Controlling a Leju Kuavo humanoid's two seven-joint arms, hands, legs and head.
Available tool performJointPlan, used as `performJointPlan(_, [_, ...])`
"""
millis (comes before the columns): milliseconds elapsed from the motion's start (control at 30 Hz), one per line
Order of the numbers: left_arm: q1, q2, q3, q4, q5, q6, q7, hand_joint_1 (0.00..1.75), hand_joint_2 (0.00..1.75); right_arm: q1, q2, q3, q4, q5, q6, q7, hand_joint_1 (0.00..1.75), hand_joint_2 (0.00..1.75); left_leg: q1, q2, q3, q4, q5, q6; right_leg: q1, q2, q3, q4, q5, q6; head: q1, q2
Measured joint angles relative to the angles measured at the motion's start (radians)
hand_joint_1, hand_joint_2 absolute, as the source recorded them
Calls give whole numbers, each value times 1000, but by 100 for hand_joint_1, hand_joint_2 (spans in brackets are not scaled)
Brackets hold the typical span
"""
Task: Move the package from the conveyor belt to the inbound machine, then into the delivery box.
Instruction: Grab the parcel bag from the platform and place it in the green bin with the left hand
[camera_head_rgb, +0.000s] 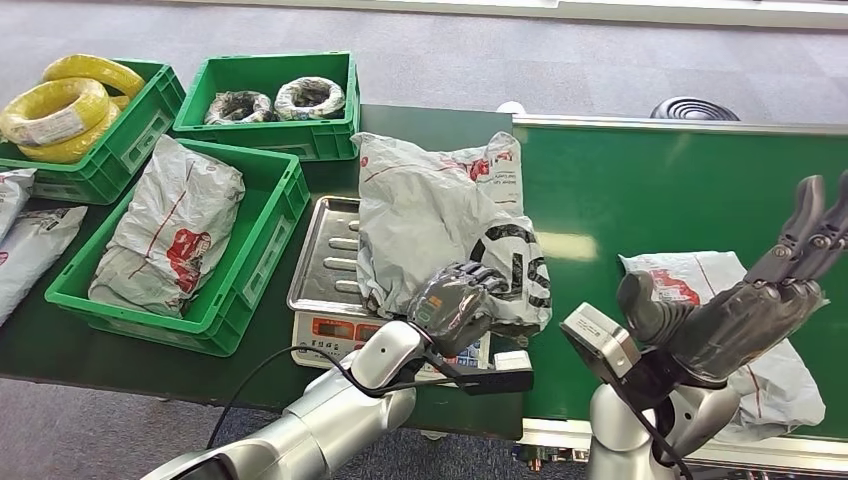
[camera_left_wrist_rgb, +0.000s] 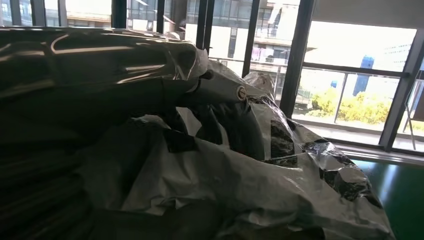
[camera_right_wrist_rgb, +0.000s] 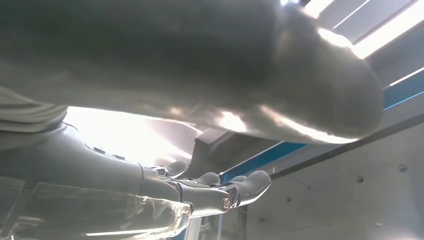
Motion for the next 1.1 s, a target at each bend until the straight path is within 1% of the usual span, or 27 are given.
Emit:
performJointPlan(367, [-1,0,1,22,9,-32,-15,164,175,1,0,5,-5,0,0,3,0,0,0,0,0,0,0,0,0,0,0,0,0,0,0,0])
performJointPlan(567, [-6,0,2,26,17,-35,-21,170,175,1,0,7,-8,2,0,4,0,0,0,0,0,0,0,0,0,0,0,0,0,0,0,0])
performJointPlan(667, [-7,0,14,25,53,-21,-44,169,175,2,0,10,-9,3,0,7,0,0,0,0,0,0,0,0,0,0,0,0,0,0,0,0])
performJointPlan(767, [-9,1,63,2,165,18,-105,174,175,6,0,14,-9,2,0,8,0,0,0,0,0,0,0,0,0,0,0,0,0,0,0,0])
performJointPlan(833, [-17,7,129,-46,282,41,-147,175,175,10,0,17,-9,0,0,9,0,0,0,0,0,0,0,0,0,0,0,0,0,0,0,0])
performJointPlan(900, [-34,19,209,-107,377,46,-171,175,175,13,0,19,-9,-2,0,9,0,0,0,0,0,0,0,0,0,1,0,0,0,0,0,0])
performJointPlan(1000, [-57,37,298,-175,414,40,-179,175,175,17,0,20,-9,-3,0,9,0,0,1,0,0,0,1,0,0,0,0,1,0,0,0,0])
performJointPlan(1100, [-61,47,342,-218,416,38,-181,175,175,18,0,22,-9,-3,0,9,0,0,1,0,0,0,1,-1,0,0,0,1,0,0,0,0])
